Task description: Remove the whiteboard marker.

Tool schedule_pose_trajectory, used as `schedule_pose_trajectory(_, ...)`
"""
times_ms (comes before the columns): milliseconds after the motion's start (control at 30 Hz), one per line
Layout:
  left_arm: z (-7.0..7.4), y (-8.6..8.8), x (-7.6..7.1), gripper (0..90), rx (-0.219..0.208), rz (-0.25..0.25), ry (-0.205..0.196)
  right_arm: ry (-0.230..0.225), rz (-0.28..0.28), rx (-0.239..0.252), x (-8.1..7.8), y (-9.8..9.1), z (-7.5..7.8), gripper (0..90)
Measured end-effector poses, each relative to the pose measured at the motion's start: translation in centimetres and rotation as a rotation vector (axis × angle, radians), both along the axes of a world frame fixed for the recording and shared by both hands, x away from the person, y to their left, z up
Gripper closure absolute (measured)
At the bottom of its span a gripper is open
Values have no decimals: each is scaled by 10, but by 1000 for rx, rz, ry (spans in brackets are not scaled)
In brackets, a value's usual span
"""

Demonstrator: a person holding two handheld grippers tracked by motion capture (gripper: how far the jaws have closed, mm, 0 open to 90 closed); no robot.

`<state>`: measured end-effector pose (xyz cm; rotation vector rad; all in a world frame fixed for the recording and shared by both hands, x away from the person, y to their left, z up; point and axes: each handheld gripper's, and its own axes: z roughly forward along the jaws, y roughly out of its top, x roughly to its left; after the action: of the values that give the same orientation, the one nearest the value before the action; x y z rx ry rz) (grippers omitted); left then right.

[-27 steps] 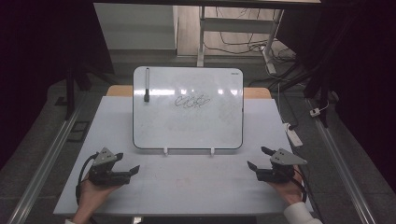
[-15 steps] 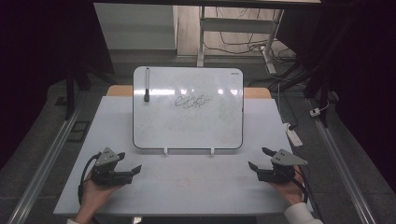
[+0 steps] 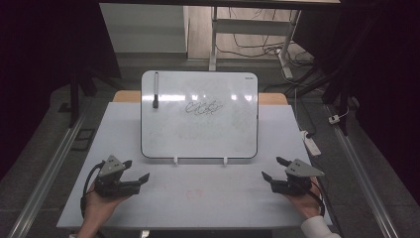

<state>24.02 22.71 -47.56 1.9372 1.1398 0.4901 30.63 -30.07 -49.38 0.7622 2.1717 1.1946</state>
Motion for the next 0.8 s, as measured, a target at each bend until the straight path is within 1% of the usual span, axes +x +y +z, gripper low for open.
schedule_pose_trajectory(133, 17, -3, 12, 240, 15, 6, -14, 7, -6, -6, 1, 0, -2, 240)
schedule_pose_trajectory(200, 28, -4, 22, 246, 10, 13, -23, 9, -10, -13, 1, 0, -4, 241)
schedule_pose_trajectory(300, 42, -6, 42, 252, -22, 26, -23, 15, -19, -24, 2, 1, -6, 241)
schedule_pose_trajectory(400, 54, -9, 62, 253, -22, 46, -30, 20, -22, -27, 2, 1, -7, 241)
schedule_pose_trajectory(633, 77, -18, 111, 262, -1, 105, -64, 38, -18, -42, 4, 4, -11, 241)
schedule_pose_trajectory(733, 86, -22, 131, 271, 21, 133, -79, 40, -21, -44, 4, 4, -11, 241)
schedule_pose_trajectory(800, 91, -24, 143, 306, 26, 147, -93, 42, -28, -45, 4, 3, -12, 241)
